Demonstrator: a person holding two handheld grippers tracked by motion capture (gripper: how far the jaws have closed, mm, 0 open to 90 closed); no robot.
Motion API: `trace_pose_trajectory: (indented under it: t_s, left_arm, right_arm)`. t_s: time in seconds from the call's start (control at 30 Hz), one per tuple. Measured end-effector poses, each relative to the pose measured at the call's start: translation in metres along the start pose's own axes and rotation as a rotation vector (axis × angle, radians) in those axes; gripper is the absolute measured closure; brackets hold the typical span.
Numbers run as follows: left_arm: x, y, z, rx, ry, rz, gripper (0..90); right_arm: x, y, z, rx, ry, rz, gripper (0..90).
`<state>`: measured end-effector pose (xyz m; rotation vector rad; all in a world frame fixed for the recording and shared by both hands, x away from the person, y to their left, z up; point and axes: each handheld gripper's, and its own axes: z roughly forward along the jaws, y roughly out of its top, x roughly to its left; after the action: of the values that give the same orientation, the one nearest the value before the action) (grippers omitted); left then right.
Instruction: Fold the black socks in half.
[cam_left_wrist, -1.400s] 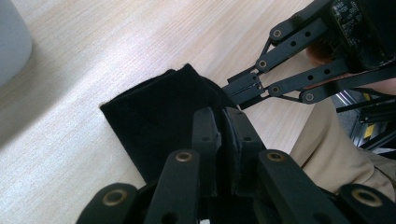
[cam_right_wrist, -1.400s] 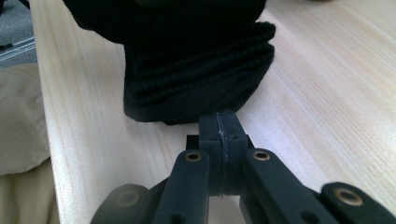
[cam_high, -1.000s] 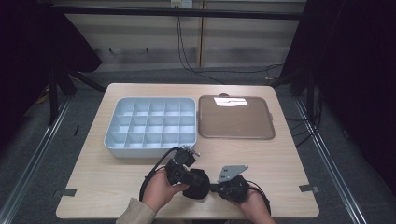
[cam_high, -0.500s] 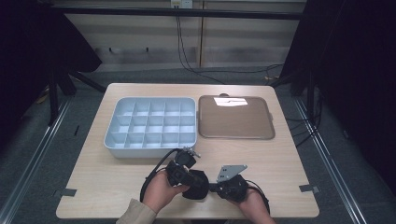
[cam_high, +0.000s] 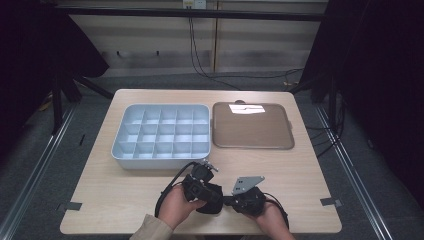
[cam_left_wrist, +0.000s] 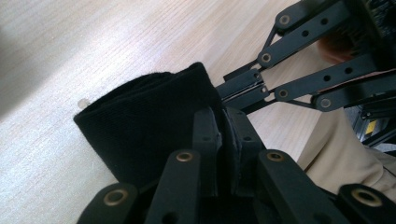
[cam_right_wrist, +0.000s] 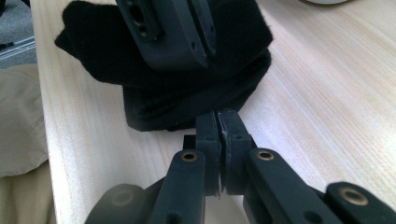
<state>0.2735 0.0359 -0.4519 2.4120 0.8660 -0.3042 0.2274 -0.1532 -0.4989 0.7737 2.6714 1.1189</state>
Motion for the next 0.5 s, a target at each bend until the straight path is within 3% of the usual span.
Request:
trace_pose_trajectory:
  t_s: [0.5]
  left_arm:
    - [0.0025,-0.0015,0.0068,0.012,0.018,0.018,84.1]
  right_arm:
    - [-0.0062,-0.0034,-0.0074,-0.009,-0.025,0.017,86.6]
